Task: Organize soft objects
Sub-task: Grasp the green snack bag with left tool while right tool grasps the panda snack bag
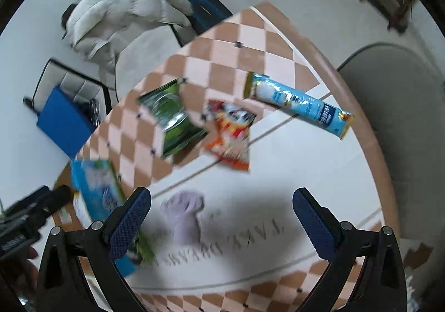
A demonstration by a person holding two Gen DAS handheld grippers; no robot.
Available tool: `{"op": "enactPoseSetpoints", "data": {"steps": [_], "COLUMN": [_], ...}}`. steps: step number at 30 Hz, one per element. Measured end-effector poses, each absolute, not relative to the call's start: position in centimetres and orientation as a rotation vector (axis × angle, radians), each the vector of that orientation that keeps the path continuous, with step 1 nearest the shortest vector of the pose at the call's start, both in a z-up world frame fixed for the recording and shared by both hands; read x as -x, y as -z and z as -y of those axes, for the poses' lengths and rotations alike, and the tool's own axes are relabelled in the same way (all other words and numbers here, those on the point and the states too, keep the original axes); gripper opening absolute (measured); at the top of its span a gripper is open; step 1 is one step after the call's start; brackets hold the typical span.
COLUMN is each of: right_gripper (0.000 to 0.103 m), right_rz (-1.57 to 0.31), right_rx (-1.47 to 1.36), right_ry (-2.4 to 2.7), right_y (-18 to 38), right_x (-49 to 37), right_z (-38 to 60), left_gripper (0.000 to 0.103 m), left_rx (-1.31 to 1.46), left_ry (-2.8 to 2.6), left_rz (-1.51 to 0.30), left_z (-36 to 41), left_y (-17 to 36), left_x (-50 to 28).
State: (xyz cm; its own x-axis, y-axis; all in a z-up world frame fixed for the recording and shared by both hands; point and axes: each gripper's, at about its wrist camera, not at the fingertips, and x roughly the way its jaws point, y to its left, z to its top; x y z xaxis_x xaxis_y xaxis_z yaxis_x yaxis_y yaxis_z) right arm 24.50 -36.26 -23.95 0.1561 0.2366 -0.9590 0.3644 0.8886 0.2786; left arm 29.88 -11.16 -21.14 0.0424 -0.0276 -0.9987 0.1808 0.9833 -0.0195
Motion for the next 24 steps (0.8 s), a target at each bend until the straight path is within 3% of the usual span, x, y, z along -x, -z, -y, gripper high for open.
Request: {"op": "enactPoseSetpoints", "data": {"steps": [2, 10, 21, 22, 23, 24], "right_gripper": [0.1, 0.076, 0.075, 0.071, 0.071, 0.064], "right_rz": [-1.458, -1.573, -1.638, -1.647, -1.654, -1.652], "right_rx": [-0.553, -0.655, -0.629, -0.621, -0.614, -0.603], "right_ry": [0.089, 0.01, -0.027, -0.024, -0.022, -0.015], "right_y": [26.2, 33.9, 38.0, 38.3, 38.5, 38.5], "right_x": [-26.3, -31.1, -32.7, -32.8, -32.8, -33.0], "right_z": [37.9, 39.5, 37.4, 37.2, 36.9, 36.8], "left_gripper": [0.095, 0.095, 0.093, 0.086, 0.061, 0.045], "left_rx": [-0.117, -0.039, -0.092, -0.102, -0.114, -0.118], "left_ry": [0.174, 0.216, 0.183, 0.175, 0.161, 0.148], "left_rz": [-1.573, -1.758, -1.866, -1.86, -1.851, -1.851], "left_z": [12.9, 17.3, 20.2, 20.2, 20.2, 20.0], "left_y": [23.4, 31.1, 37.8, 37.9, 38.0, 38.1], "left_x": [-31.7, -36.8, -39.2, -39.1, -39.0, -38.9]}}
